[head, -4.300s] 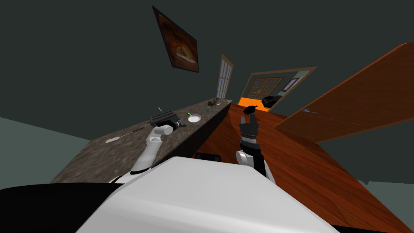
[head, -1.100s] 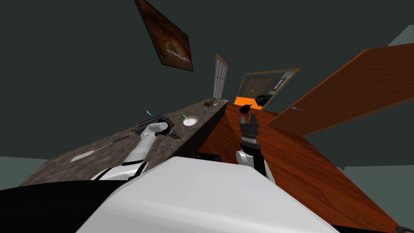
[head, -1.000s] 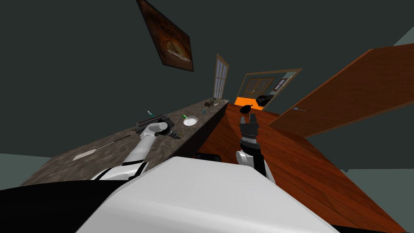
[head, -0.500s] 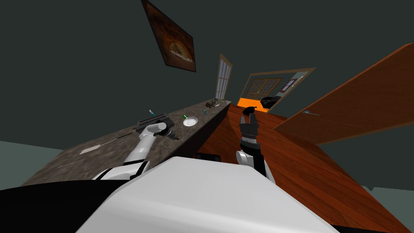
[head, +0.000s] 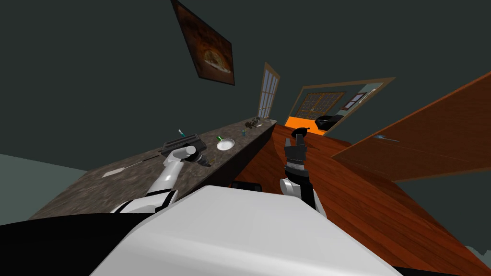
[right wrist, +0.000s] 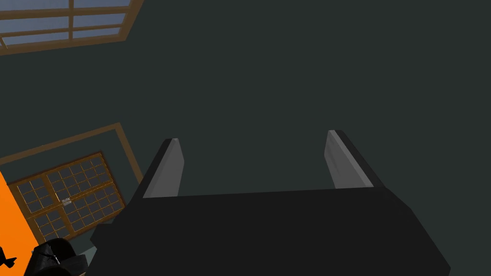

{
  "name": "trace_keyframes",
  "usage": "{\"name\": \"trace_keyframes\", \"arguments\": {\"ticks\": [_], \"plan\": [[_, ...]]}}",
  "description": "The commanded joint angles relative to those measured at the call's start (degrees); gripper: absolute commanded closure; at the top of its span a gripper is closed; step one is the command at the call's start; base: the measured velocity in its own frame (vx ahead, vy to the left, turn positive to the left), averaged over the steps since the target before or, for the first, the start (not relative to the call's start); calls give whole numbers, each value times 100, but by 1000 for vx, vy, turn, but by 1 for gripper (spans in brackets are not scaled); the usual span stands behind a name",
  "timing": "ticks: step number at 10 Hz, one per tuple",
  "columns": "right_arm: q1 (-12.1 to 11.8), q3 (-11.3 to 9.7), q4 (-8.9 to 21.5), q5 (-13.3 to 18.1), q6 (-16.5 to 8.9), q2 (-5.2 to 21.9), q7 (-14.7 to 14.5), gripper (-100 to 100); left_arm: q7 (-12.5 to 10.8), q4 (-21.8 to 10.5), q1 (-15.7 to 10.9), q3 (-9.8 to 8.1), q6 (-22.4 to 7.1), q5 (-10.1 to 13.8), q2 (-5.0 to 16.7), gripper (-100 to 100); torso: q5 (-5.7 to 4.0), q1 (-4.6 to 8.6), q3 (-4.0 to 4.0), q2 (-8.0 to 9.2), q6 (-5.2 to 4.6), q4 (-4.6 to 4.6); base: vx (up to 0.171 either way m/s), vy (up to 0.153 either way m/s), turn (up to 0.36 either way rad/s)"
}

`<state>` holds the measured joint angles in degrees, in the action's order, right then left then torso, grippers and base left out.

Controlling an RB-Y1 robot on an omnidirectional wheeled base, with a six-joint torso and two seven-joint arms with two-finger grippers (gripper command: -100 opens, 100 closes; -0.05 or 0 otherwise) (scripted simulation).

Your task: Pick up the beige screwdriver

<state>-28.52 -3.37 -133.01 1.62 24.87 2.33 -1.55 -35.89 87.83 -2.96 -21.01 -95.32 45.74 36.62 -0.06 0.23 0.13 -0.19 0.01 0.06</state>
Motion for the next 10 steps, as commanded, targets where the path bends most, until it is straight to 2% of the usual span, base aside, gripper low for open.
{"name": "trace_keyframes", "arguments": {"ticks": [1,2,3,4,8,9,10], "plan": [[0,0,0,0,0,0,0,0,256,-109,-8,-80,-2,-23,-26,-100,0,0,0,0,0,0,43,-53,63],[0,0,0,0,0,0,0,0,422,-212,-16,-148,2,-43,-47,-100,1,-3,-2,3,3,-1,66,-67,129],[-1,0,0,0,0,0,0,0,298,-163,-22,-103,2,-32,-31,-100,1,-1,0,-1,3,0,32,-34,31],[0,0,0,0,0,0,0,0,335,-172,-21,-111,1,-34,-32,100,2,-11,-4,7,0,-1,5,-6,-5],[1,1,0,0,0,1,0,0,331,-170,-23,-110,-1,-32,-33,100,9,-32,-9,16,0,-3,0,0,0],[1,1,0,0,0,1,0,0,331,-170,-23,-110,-1,-32,-33,0,10,-33,-9,16,0,-3,0,0,0],[1,1,0,0,0,1,0,0,57,-6,1,-13,-5,-3,-5,100,10,-33,-9,16,0,-3,-31,56,-174]]}}
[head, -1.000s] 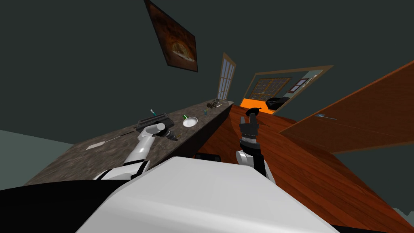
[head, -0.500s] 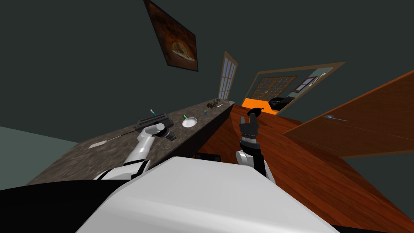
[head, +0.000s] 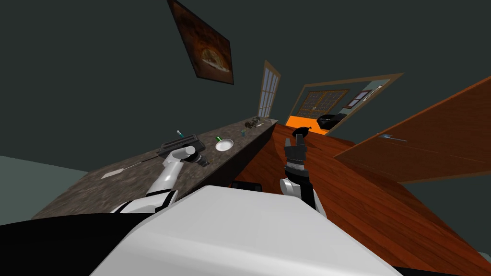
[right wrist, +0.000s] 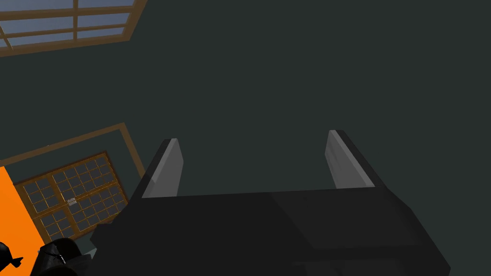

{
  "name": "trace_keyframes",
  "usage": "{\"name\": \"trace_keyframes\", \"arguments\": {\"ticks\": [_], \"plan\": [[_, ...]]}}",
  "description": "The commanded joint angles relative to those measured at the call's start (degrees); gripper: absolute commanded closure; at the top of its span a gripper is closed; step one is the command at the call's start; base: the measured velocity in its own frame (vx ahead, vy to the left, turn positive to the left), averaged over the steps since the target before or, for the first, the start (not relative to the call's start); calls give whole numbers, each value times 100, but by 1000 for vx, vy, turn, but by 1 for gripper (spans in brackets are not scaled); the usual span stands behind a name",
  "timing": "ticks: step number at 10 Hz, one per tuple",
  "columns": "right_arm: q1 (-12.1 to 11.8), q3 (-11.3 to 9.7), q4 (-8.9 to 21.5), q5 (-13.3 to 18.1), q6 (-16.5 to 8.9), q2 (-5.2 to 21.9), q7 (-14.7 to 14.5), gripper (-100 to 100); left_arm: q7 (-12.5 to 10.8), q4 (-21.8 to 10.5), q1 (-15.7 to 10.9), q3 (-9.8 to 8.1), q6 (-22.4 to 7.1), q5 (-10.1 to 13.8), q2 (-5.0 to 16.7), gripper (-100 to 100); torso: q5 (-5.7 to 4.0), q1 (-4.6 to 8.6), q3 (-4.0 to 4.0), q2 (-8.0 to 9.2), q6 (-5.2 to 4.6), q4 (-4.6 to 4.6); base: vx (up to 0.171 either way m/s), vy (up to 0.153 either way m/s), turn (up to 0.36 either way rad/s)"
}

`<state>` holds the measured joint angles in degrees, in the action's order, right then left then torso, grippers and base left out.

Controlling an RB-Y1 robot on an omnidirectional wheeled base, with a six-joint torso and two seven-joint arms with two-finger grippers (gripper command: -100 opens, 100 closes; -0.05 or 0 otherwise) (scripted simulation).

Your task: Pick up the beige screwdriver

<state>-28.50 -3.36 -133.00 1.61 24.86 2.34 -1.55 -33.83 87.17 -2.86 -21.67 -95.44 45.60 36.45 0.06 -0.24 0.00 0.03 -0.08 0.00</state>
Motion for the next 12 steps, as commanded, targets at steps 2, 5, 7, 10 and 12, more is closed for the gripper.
{"name": "trace_keyframes", "arguments": {"ticks": [2,5,7,10,12], "plan": [[0,0,0,0,0,0,0,0,-347,162,0,120,3,32,32,100,4,-19,-9,16,4,-2,-86,98,-131],[0,0,0,0,0,0,0,0,-743,368,17,254,-5,73,73,100,3,-9,-12,21,8,-3,-61,59,-89],[0,0,0,0,0,0,0,0,-1111,573,34,389,-12,113,115,100,2,-4,-7,14,10,-1,-57,55,-110],[-1,1,0,0,0,0,0,0,-1536,779,51,523,-20,154,156,100,3,-11,-8,15,14,-1,-62,67,-89],[0,0,0,0,0,0,0,0,-1583,824,52,547,-31,164,169,100,4,-14,-10,18,9,-2,-52,54,-90]]}}
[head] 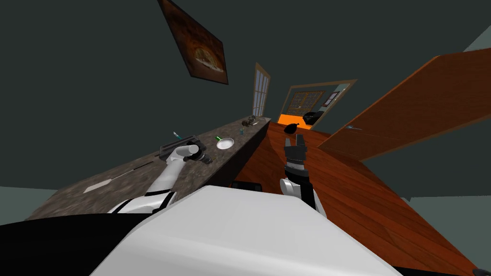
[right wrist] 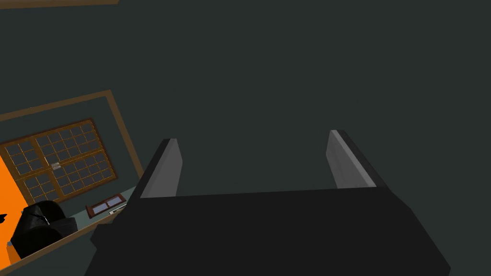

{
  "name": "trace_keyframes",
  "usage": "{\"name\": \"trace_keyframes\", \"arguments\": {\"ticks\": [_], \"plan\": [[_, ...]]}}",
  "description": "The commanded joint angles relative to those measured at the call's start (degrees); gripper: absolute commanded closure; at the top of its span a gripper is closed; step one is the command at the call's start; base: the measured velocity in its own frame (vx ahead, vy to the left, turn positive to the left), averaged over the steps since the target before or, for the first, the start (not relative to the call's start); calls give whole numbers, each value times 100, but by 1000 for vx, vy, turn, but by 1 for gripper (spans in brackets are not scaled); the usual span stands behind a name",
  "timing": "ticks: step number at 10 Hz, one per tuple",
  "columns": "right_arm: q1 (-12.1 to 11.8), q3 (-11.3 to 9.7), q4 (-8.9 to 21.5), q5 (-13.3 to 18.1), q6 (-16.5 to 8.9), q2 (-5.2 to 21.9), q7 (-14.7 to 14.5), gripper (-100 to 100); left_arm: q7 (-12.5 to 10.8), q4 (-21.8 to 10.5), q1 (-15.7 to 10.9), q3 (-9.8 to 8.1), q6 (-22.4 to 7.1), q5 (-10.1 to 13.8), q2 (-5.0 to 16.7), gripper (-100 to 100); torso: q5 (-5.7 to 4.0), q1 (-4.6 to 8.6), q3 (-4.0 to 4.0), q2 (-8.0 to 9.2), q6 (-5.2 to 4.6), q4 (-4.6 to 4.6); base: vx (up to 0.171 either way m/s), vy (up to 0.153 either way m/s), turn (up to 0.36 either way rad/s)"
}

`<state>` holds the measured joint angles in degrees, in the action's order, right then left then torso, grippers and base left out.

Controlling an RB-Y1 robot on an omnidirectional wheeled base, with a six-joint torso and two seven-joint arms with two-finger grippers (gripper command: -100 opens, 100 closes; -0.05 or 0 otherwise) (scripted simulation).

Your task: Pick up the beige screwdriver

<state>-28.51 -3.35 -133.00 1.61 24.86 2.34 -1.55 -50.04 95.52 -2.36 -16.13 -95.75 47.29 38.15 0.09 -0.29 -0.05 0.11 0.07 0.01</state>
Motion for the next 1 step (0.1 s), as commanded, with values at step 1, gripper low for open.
{"name": "trace_keyframes", "arguments": {"ticks": [1], "plan": [[0,0,0,0,0,0,0,0,0,0,0,0,0,0,0,0,0,0,0,0,0,0,-6,6,6]]}}
